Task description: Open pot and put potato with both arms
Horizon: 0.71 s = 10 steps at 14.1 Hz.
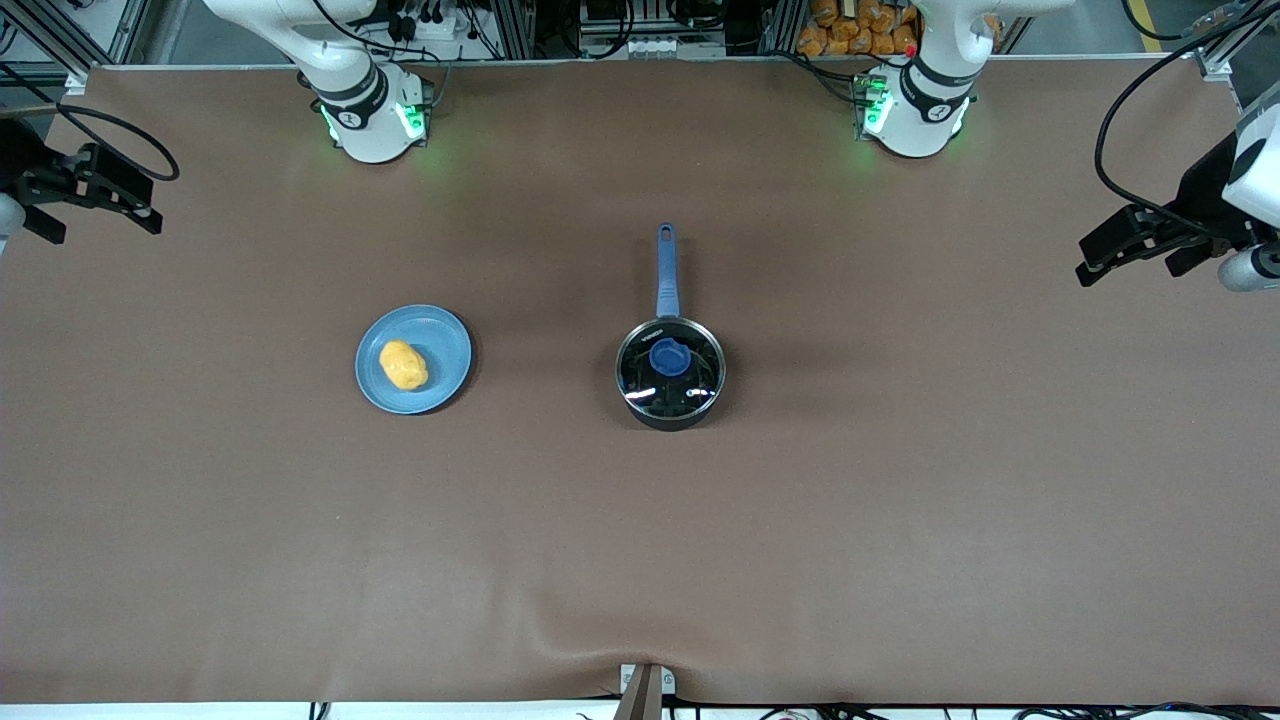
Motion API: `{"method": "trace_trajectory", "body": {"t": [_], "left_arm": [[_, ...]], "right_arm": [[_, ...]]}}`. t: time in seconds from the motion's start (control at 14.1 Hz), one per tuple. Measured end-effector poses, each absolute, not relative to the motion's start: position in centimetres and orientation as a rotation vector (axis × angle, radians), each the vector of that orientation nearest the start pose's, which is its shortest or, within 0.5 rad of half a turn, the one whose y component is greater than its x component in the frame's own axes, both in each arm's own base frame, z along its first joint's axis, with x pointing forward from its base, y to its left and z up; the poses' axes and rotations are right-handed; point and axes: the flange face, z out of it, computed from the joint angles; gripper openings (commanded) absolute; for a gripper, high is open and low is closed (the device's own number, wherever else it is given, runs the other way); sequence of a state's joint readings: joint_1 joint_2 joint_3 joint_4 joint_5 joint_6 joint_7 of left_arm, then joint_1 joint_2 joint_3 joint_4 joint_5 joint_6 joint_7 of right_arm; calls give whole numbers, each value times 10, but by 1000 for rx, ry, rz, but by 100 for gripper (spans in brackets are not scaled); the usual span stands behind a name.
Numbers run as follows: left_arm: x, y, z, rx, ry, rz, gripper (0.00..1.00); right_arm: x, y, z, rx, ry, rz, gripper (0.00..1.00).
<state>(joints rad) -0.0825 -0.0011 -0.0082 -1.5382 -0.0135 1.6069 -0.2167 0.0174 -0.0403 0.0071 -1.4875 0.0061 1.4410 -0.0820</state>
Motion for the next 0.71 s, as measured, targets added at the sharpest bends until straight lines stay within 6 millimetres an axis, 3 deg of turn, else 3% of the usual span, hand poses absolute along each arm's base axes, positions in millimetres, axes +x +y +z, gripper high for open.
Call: {"method": "trace_trajectory", "body": {"t": [0.71], "left_arm": [[556, -48, 638, -3155, -211, -84, 100]], "right_arm": [[527, 14, 673, -3131, -168, 15, 100]]}}
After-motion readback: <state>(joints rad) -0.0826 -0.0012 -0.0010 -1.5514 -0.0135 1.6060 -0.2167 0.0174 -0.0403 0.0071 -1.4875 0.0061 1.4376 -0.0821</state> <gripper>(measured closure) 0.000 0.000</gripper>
